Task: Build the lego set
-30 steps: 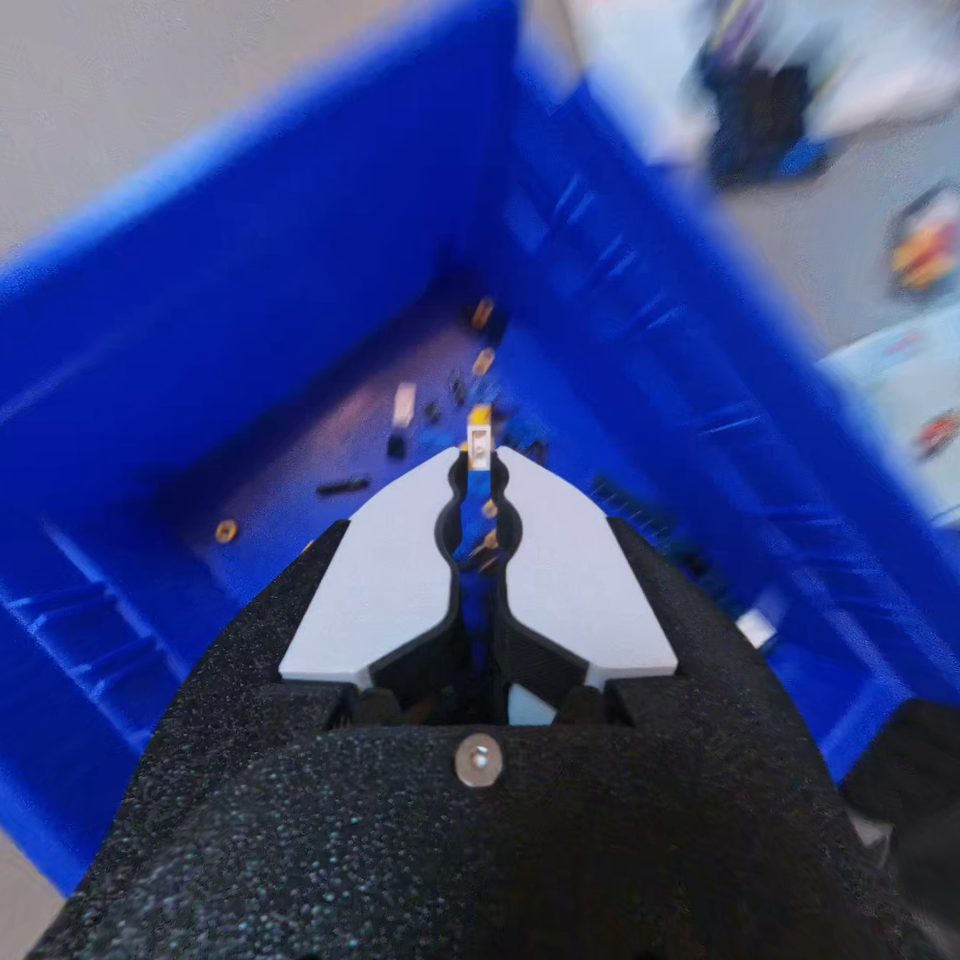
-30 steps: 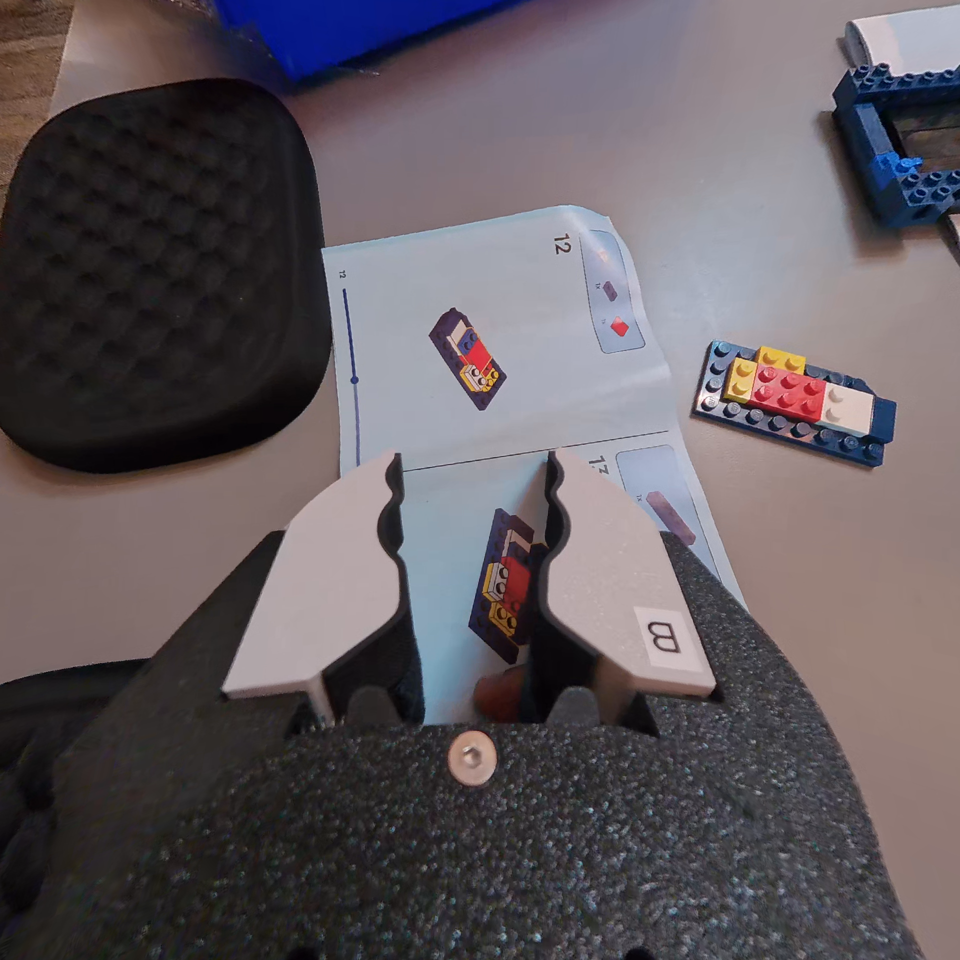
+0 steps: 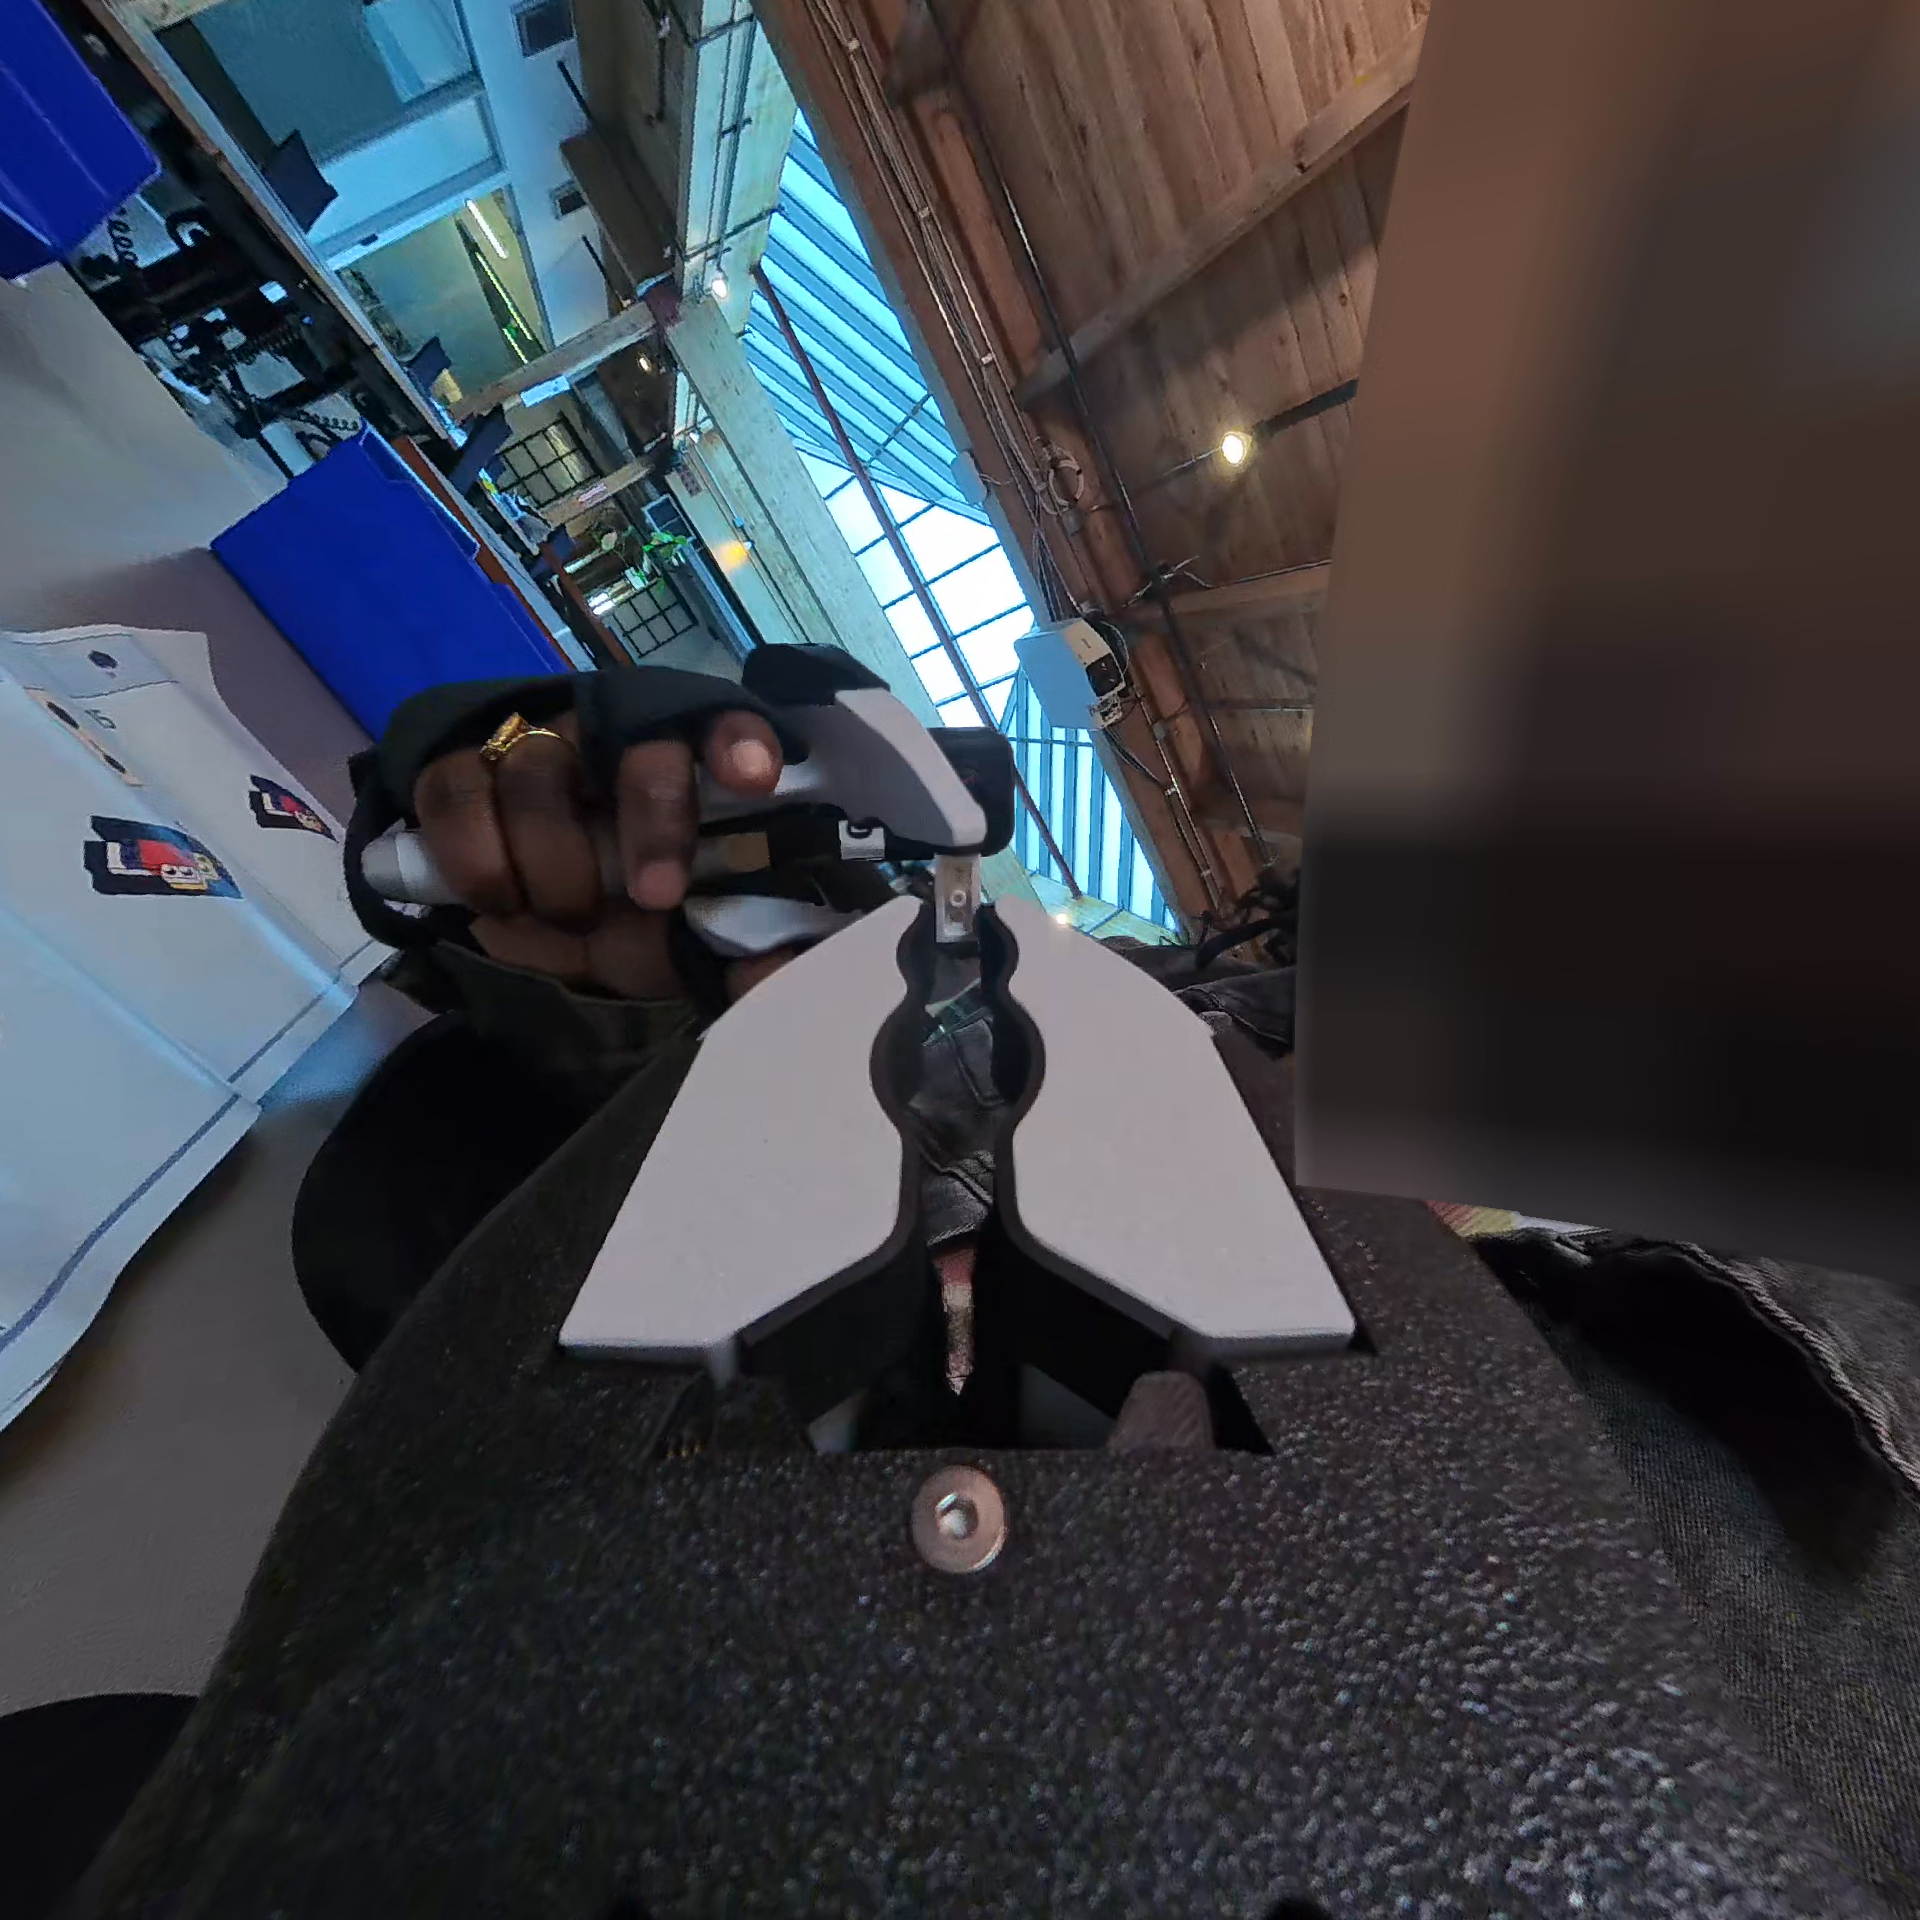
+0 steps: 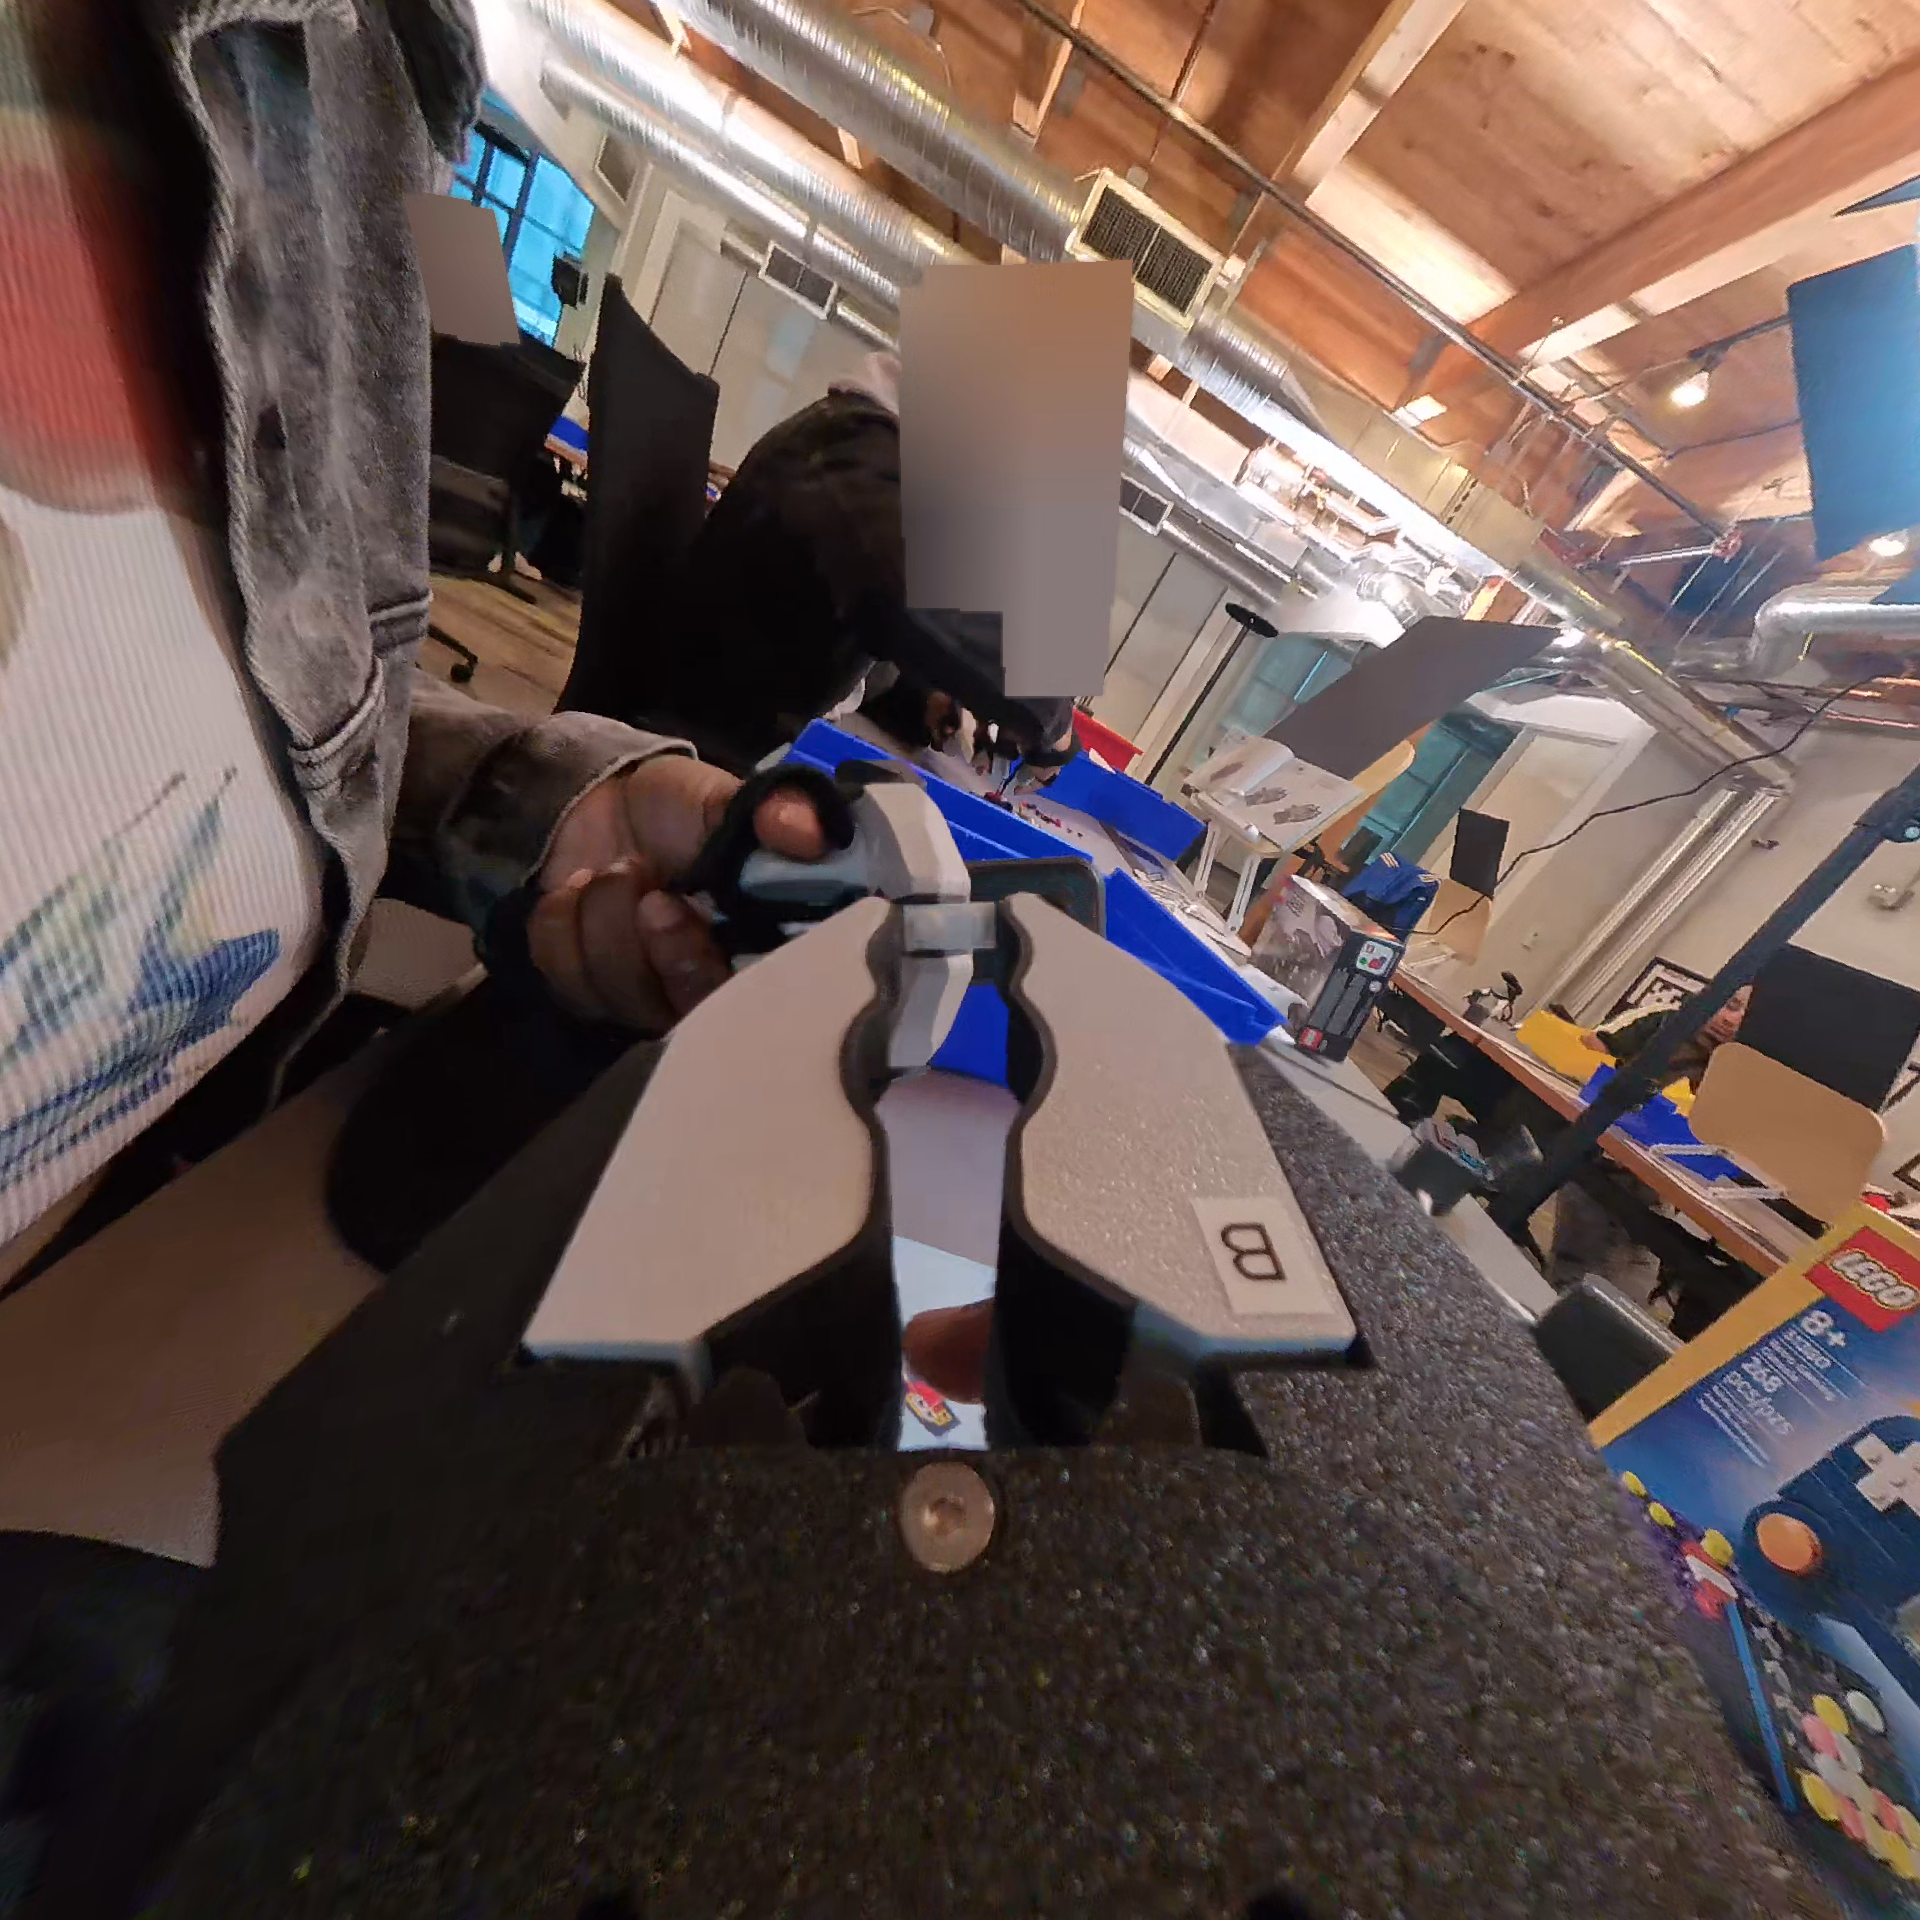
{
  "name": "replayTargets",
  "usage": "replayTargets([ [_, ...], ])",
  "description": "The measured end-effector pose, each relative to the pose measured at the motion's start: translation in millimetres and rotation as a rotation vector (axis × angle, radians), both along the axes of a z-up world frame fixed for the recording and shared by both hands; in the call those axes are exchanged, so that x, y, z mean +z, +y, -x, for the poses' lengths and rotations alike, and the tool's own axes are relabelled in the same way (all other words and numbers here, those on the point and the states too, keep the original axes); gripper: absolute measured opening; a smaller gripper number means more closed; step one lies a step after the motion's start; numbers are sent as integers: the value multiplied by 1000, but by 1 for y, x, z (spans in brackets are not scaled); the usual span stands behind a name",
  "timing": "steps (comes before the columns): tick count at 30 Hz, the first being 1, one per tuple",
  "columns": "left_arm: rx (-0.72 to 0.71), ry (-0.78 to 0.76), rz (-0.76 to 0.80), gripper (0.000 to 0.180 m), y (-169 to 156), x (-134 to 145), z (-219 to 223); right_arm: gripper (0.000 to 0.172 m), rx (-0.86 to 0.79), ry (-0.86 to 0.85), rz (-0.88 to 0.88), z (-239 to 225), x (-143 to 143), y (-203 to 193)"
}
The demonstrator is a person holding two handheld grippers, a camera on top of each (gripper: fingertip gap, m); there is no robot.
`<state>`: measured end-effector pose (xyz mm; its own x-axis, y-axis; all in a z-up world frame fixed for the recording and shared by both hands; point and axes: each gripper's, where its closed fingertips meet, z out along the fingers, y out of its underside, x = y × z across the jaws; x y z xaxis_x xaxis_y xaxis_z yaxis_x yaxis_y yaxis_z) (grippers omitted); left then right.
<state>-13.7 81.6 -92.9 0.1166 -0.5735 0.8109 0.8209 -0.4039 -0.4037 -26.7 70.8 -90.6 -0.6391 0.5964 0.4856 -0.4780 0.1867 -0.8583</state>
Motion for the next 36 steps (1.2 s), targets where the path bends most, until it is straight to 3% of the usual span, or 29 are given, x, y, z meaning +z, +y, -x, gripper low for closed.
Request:
replayTargets([
  [3,9,46,9,8,1,-2,1,17,3,-27,3,1,-2,3],
  [5,33,132,-15,20,-3,4,3,17,-21,-45,70,5,3,15],
  [8,118,382,-62,32,-17,22,7,16,-267,-216,172,39,-7,68],
  [10,220,596,-65,35,-30,33,17,16,-519,-475,171,65,-41,117],
  [13,506,975,180,40,-54,21,78,17,-752,-897,-37,71,-108,169],
  [15,700,1136,385,40,-87,13,133,17,-831,-1054,-166,67,-135,193],
  [17,770,1170,545,40,-121,4,170,16,-840,-1164,-212,65,-151,205],
  [19,750,1156,686,42,-146,-13,191,16,-833,-1271,-241,61,-163,209],
  [23,650,1213,1012,41,-185,-63,221,20,-834,-1295,-250,66,-164,210],
  [24,626,1222,1058,39,-191,-72,226,36,-840,-1293,-246,67,-163,210],
  [26,601,1211,1077,34,-195,-81,231,51,-854,-1253,-236,70,-158,211],
  [30,589,1206,1147,28,-207,-95,243,54,-850,-1061,-104,80,-130,204],
  [36,463,1234,1159,27,-211,-105,236,56,-638,-749,147,82,-91,150],
])
